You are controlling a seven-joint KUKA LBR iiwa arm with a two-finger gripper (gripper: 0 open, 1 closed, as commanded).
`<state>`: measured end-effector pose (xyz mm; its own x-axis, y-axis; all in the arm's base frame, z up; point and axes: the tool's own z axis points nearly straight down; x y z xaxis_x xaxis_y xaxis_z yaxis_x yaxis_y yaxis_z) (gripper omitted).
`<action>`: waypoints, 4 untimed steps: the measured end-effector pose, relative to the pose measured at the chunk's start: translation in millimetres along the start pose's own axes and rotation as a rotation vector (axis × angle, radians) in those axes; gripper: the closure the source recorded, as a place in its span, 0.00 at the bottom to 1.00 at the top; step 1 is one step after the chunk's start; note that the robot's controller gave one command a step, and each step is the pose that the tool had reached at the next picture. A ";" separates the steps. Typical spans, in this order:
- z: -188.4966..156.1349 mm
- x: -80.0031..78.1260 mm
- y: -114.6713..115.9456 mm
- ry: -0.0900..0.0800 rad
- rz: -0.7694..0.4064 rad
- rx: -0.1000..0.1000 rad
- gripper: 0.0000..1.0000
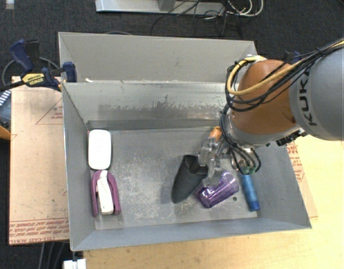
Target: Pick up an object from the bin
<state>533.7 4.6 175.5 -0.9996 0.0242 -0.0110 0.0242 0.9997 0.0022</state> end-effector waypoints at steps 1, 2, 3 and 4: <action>38.1 -0.2 -3.1 -0.010 0.011 -0.001 1.00; 76.9 8.0 -5.4 -0.002 0.015 -0.001 1.00; 76.9 8.0 -5.4 -0.002 0.015 -0.001 1.00; 76.9 8.0 -5.4 -0.002 0.014 -0.001 1.00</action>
Offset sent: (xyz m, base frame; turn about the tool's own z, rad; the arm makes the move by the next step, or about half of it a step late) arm -0.0079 -0.0062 -0.0768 0.0161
